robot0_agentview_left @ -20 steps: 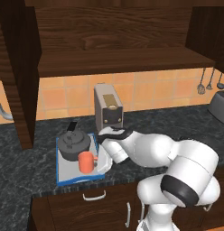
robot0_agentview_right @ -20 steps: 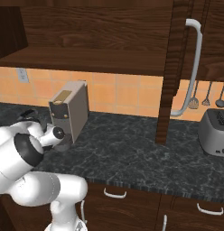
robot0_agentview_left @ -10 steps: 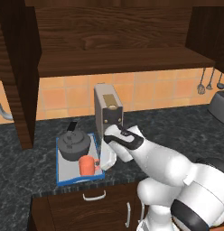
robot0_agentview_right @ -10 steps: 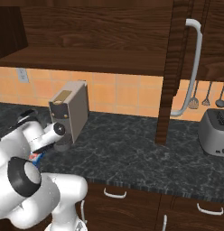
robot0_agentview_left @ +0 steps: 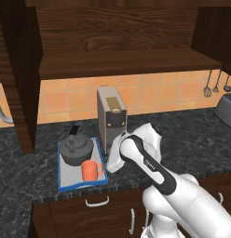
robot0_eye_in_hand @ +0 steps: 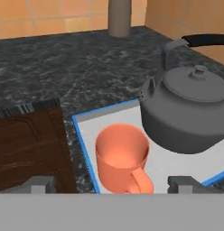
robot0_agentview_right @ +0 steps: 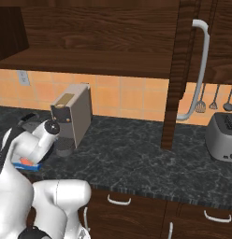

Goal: Pick the kettle from the counter and place it on the tray. Then pick the mug from the cabinet and place it on the tray. Then close the cabinet doors.

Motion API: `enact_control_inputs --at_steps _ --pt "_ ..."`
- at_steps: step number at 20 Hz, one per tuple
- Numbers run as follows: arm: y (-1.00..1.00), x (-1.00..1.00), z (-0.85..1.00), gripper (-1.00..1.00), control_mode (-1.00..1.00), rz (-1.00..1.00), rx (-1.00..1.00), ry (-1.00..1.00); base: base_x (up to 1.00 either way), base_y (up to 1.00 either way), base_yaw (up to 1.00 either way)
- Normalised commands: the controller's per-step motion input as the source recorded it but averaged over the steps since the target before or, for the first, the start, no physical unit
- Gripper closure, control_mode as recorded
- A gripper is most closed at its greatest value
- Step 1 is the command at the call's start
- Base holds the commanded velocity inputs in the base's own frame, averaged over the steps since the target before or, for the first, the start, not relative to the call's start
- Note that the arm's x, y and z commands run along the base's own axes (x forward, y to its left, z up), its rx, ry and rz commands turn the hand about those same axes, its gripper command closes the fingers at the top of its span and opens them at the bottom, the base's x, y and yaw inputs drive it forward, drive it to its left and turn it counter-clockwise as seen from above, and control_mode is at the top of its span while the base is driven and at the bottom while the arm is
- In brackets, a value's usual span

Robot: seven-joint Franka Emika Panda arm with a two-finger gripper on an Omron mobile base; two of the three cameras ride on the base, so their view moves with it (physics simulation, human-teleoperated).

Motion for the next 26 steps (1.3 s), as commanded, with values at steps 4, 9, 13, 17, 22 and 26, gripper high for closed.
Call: enact_control_inputs --at_steps 4,9,13,17,22,26 --pt "0.08 0.0 0.0 -1.0 -1.0 0.0 -0.01 0.03 0.0 0.0 0.0" --pt "0.58 0.01 0.01 1.0 -1.0 -0.08 -0.05 0.11 0.0 0.0 0.0" --pt "0.23 0.0 0.04 1.0 -1.0 -0.01 -0.03 0.03 0.0 0.0 0.0" --pt "0.55 -0.03 0.27 1.0 -1.0 -0.18 -0.04 0.03 0.0 0.0 0.0" --pt "0.45 -0.07 0.24 1.0 -1.0 -0.32 -0.1 0.06 0.0 0.0 0.0" --pt "0.32 -0.01 0.29 1.0 -1.0 -0.15 -0.08 -0.13 0.0 0.0 0.0"
